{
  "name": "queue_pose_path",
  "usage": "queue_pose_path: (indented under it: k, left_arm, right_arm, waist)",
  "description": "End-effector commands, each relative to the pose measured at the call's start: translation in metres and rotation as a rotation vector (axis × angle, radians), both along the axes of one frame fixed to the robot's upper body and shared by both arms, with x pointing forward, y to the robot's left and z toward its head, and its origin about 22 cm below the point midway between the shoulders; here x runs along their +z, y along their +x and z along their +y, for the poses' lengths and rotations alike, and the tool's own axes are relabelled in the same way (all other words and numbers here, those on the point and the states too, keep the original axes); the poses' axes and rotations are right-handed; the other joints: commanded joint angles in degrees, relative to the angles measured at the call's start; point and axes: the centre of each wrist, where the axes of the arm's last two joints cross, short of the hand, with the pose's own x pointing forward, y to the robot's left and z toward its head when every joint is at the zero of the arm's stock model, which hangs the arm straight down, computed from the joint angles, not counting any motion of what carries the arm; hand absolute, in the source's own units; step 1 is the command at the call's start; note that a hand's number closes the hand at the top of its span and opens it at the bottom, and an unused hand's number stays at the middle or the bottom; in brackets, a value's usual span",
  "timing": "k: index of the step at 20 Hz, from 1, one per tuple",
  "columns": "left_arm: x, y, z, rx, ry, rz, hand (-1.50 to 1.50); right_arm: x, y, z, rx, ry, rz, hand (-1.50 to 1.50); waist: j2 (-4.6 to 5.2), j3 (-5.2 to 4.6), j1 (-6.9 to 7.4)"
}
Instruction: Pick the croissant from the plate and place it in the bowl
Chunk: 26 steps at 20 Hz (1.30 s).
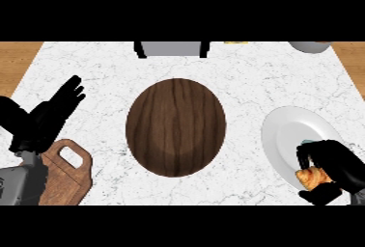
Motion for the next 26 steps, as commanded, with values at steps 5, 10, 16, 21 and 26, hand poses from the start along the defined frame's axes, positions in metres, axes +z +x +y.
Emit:
queue_pose_path:
  k: [5, 10, 16, 21, 26]
  left_arm:
    - [-0.016, -0.006, -0.002, 0.021, -0.002, -0.003, 0.00]
    - [-0.008, -0.006, -0.002, -0.008, -0.005, 0.008, 0.00]
    - [-0.001, -0.007, -0.020, -0.030, 0.003, -0.004, 0.00]
    - [0.009, 0.006, -0.009, -0.018, -0.010, -0.002, 0.00]
    - [-0.001, 0.003, -0.004, -0.016, 0.004, -0.002, 0.00]
  right_arm:
    - [0.090, -0.035, 0.003, 0.063, 0.057, -0.112, 1.50]
    - [0.151, -0.067, 0.029, 0.096, 0.010, -0.191, 1.50]
    - [0.195, -0.079, 0.067, 0.110, 0.020, -0.253, 1.50]
    - [0.198, -0.065, 0.082, 0.150, 0.190, -0.227, 1.50]
    - [0.208, -0.051, 0.123, 0.153, 0.262, -0.218, 1.50]
  waist:
    - [0.03, 0.08, -0.21]
    - [-0.02, 0.06, -0.29]
    - [0.11, 0.07, 0.73]
    - [0.06, -0.02, 0.50]
    - [0.01, -0.03, 0.76]
